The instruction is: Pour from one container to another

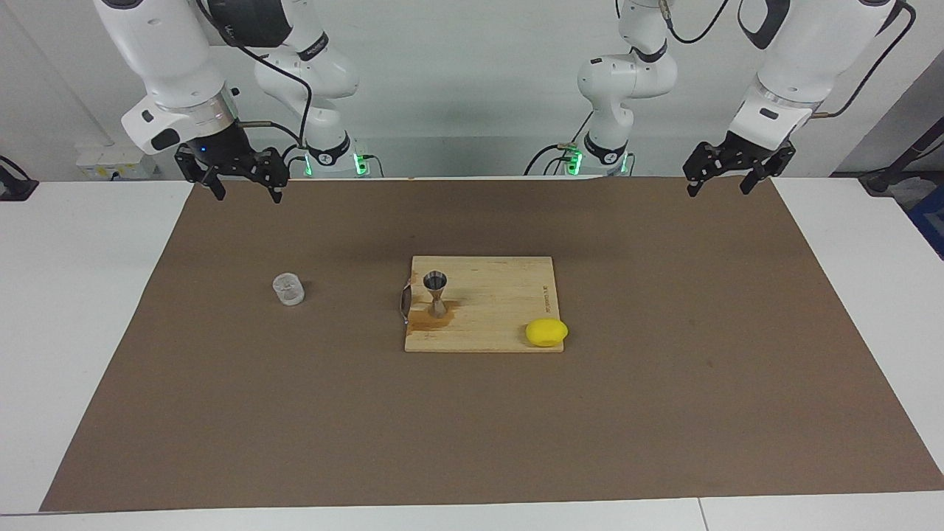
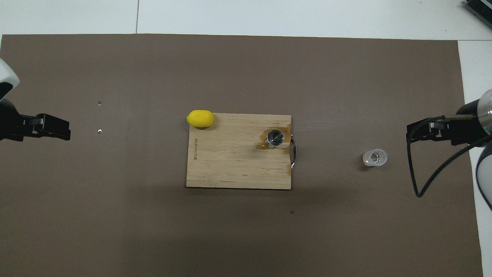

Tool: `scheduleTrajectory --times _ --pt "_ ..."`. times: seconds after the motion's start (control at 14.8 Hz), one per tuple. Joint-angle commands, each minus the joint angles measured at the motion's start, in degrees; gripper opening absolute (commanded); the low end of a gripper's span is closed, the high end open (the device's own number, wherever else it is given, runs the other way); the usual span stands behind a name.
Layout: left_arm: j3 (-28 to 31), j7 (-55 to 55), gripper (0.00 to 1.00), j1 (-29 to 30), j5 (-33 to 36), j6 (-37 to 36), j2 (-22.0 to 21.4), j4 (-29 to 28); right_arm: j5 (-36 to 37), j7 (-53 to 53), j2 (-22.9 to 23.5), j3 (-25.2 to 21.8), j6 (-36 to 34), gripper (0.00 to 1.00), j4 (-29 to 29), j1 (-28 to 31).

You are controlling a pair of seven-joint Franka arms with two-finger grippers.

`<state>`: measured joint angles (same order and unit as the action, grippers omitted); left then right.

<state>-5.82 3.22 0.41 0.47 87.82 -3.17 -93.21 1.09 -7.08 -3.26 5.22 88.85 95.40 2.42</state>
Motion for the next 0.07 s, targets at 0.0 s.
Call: scheduleTrajectory --times 0.0 --pt "0.10 -0.76 1.00 0.38 -0.55 0.51 -1.93 -2.07 -1.09 1.72 -1.40 0.05 0.54 0.99 1.63 0.22"
